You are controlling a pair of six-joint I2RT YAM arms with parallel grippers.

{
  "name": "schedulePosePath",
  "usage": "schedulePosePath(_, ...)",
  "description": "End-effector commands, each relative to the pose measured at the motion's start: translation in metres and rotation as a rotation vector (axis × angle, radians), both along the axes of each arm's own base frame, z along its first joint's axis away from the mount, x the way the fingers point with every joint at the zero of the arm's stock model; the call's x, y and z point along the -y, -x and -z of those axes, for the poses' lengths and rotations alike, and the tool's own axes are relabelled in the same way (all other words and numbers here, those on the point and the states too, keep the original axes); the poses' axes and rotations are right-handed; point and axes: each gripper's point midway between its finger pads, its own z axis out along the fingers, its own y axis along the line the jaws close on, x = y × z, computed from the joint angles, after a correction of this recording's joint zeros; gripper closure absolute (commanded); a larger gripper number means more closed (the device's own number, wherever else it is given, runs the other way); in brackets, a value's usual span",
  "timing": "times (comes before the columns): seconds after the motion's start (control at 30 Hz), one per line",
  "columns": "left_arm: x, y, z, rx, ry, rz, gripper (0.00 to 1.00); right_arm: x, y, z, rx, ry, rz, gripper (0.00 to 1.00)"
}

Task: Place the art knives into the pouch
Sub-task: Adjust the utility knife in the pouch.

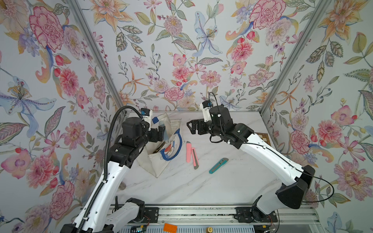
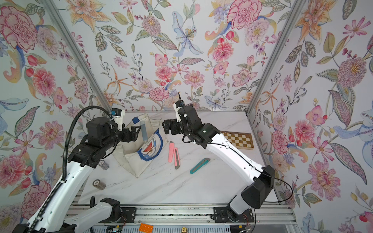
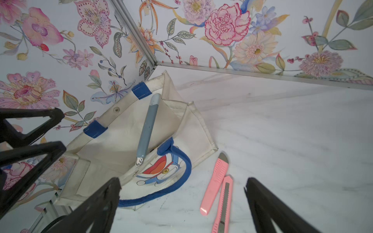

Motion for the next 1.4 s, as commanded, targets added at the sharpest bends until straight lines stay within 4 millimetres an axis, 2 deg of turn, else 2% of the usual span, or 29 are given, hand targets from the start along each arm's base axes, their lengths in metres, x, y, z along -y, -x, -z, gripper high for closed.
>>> schedulePosePath(0.0, 0.014, -0.021, 0.029, -0.07, 0.016, 0.03, 0.14, 0.02, 0.002, -0.005, 0.012, -0.038, 0.058, 0.01)
schedulePosePath(0.13, 0.029, -0.041, 0.046, -0.108, 0.054, 0.061, 0.22, 0.045, 0.006, 0.005, -0.014, -0.046, 0.111, 0.01)
schedulePosePath(0.27, 0.033, -0.058, 0.059, -0.149, 0.056, 0.056, 0.24, 0.065, 0.009, 0.009, -0.016, -0.049, 0.153, 0.01)
schedulePosePath(0.53, 0.041, -0.071, 0.096, -0.257, 0.082, 0.06, 0.25, 0.11, 0.004, 0.011, -0.009, -0.061, 0.248, 0.01)
schedulePosePath(0.7, 0.037, -0.076, 0.113, -0.294, 0.061, 0.038, 0.24, 0.124, 0.003, 0.015, -0.011, -0.059, 0.276, 0.01)
schedulePosePath(0.9, 0.038, -0.087, 0.134, -0.337, 0.07, 0.048, 0.27, 0.129, 0.0, 0.019, -0.023, -0.059, 0.281, 0.01)
schedulePosePath(1.03, 0.04, -0.087, 0.117, -0.323, 0.072, 0.056, 0.29, 0.133, 0.001, 0.017, -0.018, -0.062, 0.283, 0.01)
schedulePosePath(1.27, 0.031, -0.065, 0.037, -0.136, 0.066, 0.015, 0.24, 0.136, 0.002, 0.017, -0.013, -0.06, 0.285, 0.01)
schedulePosePath(1.37, 0.041, -0.047, 0.002, -0.057, 0.076, 0.038, 0.26, 0.135, 0.003, 0.017, -0.013, -0.065, 0.276, 0.01)
